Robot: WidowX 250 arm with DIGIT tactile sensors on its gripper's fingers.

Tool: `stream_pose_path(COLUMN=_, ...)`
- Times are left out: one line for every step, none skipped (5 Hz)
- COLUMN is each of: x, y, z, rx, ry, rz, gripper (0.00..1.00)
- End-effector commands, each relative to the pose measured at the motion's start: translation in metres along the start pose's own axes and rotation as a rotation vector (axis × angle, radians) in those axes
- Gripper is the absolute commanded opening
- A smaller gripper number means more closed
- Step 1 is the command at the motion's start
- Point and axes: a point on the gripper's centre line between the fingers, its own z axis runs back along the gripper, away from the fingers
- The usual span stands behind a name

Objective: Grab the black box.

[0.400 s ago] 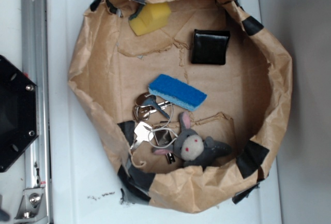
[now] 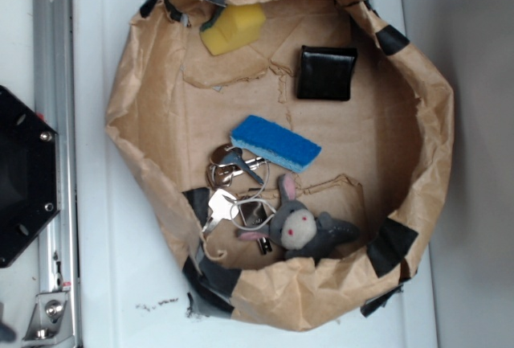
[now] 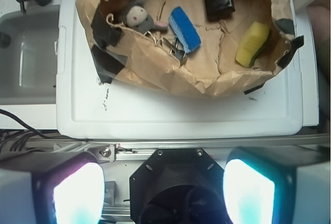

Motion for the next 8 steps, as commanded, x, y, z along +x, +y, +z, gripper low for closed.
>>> stream_pose_path(x=0.06, y=0.0, z=-0.003, rx=-0.072, ry=-0.102, rz=0.06, gripper=1.0)
stream_pose_path(x=0.085, y=0.005, z=-0.024, rx=-0.05, ry=-0.113, rz=0.052, gripper=1.0)
stream_pose_path(x=0.107, y=0.015, z=-0.045, rx=-0.013, ry=-0.149, rz=0.033, gripper=1.0)
stream_pose_path(x=0.127, y=0.022, z=-0.084, rx=-0.006, ry=-0.186, rz=-0.098, gripper=1.0)
stream_pose_path(x=0.142, y=0.043, z=-0.106, rx=0.005, ry=-0.245, rz=-0.076, gripper=1.0)
stream_pose_path(x=0.142, y=0.043, z=-0.106, rx=0.005, ry=-0.245, rz=-0.076, gripper=1.0)
stream_pose_path(x=0.142, y=0.043, z=-0.106, rx=0.005, ry=-0.245, rz=-0.076, gripper=1.0)
stream_pose_path(x=0.142, y=0.043, z=-0.106, rx=0.005, ry=-0.245, rz=-0.076, gripper=1.0)
